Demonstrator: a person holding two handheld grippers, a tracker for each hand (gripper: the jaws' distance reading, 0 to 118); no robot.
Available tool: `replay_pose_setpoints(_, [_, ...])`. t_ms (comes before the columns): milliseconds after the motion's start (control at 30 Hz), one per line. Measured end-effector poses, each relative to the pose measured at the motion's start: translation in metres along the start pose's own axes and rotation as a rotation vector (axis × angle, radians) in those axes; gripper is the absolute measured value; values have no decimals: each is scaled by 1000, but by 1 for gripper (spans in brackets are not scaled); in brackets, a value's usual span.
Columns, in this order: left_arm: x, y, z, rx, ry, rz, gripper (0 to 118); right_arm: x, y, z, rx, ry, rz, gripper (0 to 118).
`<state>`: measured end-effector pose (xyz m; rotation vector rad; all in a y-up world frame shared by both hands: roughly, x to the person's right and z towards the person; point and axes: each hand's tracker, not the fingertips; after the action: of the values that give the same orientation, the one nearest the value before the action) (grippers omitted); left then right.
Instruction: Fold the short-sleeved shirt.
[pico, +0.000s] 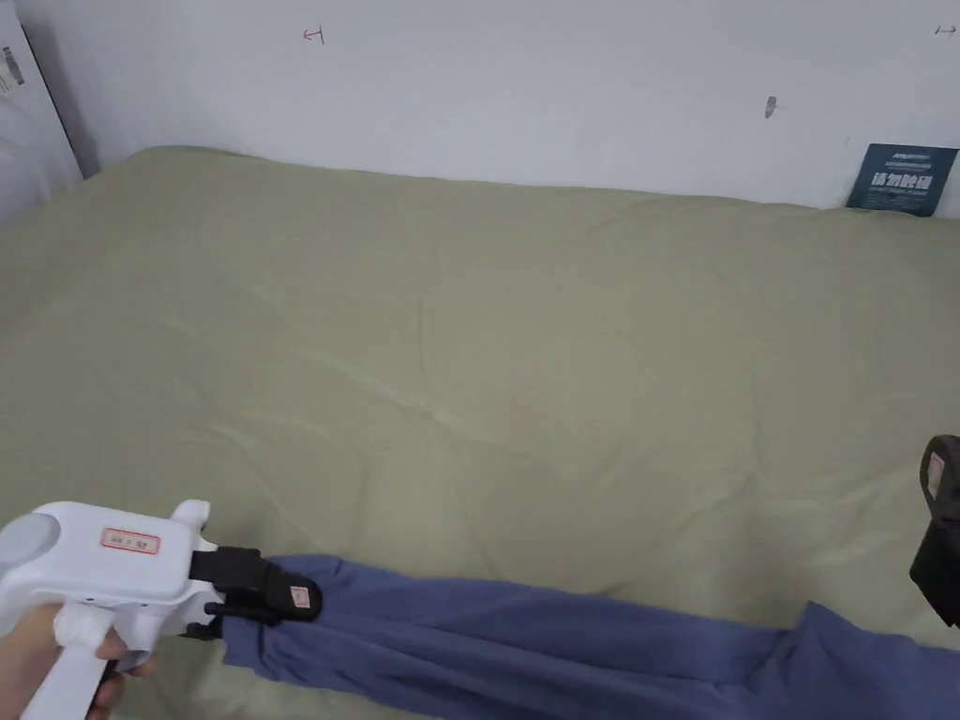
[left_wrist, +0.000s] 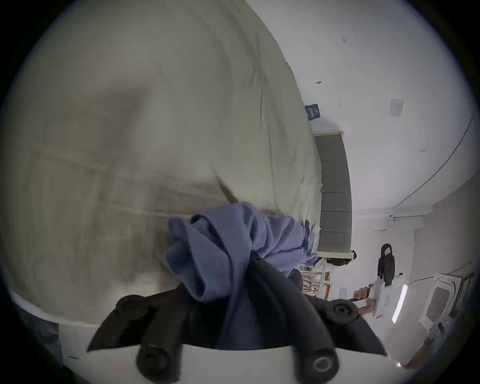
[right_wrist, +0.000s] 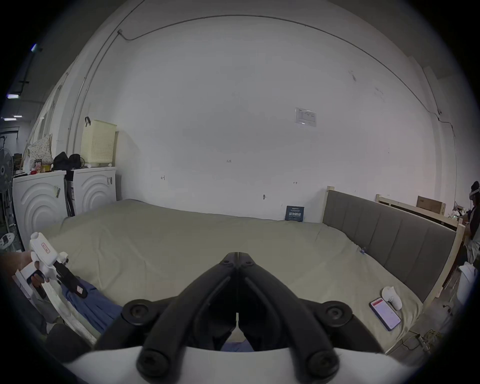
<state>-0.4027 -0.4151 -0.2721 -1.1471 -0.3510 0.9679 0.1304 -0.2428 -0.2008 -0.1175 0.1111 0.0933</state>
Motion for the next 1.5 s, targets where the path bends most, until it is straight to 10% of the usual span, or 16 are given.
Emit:
replay_pose_setpoints(400, [50, -13, 59, 103, 195, -151, 9, 14, 0, 6, 25, -3, -17, 1])
replay_pose_setpoints(1033, [204, -77, -166, -118, 406, -499, 10, 48, -16, 23, -11, -40, -57, 1])
replay_pose_setpoints(1067, [205, -84, -178, -108, 401, -503, 20, 51, -17, 23, -15, -45, -54, 1])
replay_pose_setpoints(1133, [198, -86, -198, -121, 317, -493, 105, 55, -19, 22, -23, -59, -55, 1])
replay_pose_setpoints(1167, [196, -86, -200, -107, 300, -472, 118, 57, -19, 22, -27, -64, -60, 1])
replay_pose_setpoints(1367, [191, -78, -154, -18, 187, -366, 108, 59, -20, 21, -39, -64, -60, 1])
replay_pose_setpoints(1400, [186, -76, -139, 15, 170, -372, 95, 57, -21, 21, -40, -59, -61, 1])
replay_pose_setpoints(1467, [183, -71, -112, 68, 176, -365, 4, 55, -21, 19, -38, -51, -66, 1])
replay_pose_setpoints(1500, [175, -69, -107, 81, 204, -356, 0, 54, -21, 17, -39, -43, -69, 1])
